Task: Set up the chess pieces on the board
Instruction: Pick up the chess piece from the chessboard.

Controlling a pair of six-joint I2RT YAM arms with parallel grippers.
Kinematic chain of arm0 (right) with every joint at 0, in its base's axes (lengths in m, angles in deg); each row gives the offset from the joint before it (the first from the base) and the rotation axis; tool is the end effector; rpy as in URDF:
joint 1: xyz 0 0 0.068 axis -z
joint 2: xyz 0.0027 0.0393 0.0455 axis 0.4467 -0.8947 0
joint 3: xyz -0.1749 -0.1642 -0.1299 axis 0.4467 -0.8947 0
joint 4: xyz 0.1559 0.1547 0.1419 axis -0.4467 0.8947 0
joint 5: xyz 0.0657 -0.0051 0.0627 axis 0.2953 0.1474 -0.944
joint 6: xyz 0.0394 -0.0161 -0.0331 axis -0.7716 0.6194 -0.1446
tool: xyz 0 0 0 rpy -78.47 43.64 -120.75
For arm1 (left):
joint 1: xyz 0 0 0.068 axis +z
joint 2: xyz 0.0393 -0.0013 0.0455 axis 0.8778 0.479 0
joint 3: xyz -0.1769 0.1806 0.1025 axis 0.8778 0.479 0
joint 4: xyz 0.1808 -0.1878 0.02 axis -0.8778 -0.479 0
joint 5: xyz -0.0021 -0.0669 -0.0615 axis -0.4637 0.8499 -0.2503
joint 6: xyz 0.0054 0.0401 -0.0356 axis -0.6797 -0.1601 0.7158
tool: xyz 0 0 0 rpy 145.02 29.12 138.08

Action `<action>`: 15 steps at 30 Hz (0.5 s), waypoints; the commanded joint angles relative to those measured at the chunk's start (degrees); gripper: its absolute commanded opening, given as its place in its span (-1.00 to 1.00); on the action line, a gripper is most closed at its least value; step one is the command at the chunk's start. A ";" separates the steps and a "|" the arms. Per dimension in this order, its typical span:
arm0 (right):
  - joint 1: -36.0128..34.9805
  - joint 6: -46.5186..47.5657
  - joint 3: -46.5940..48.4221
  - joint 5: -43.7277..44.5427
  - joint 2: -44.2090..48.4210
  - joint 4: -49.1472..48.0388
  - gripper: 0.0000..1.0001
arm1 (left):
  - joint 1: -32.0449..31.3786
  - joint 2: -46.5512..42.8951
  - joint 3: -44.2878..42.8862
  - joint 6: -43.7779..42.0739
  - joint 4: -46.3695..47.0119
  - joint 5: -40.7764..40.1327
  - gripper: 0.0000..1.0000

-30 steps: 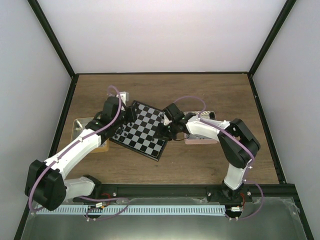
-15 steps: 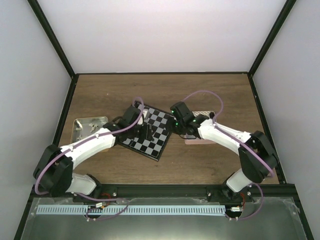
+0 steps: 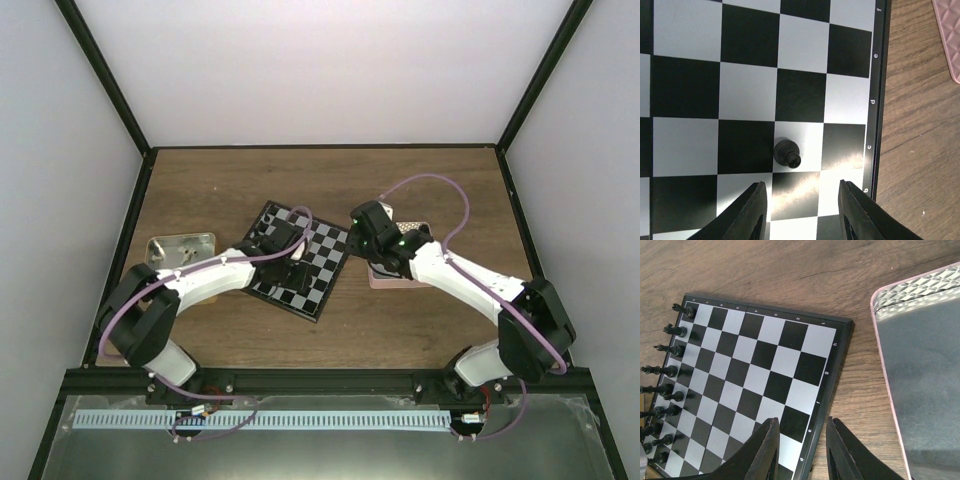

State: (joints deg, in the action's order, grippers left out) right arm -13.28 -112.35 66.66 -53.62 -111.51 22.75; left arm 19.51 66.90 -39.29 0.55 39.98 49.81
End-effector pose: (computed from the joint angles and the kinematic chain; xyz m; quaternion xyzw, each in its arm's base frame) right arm 0.2375 0.1896 0.2470 0.1077 0.9251 0.1877 0.3120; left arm 0.2205 -0.2039 0.1812 0.1680 0.9561 -0.1789 0.1604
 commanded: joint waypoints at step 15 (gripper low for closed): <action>0.26 -0.55 -1.75 7.21 4.46 2.37 -0.46 | -0.43 5.82 -6.85 2.74 -2.43 -5.11 -0.32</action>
State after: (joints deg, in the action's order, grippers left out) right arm -13.28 -112.37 65.63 -49.10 -108.17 24.32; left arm 19.34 71.09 -44.87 2.78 39.01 44.74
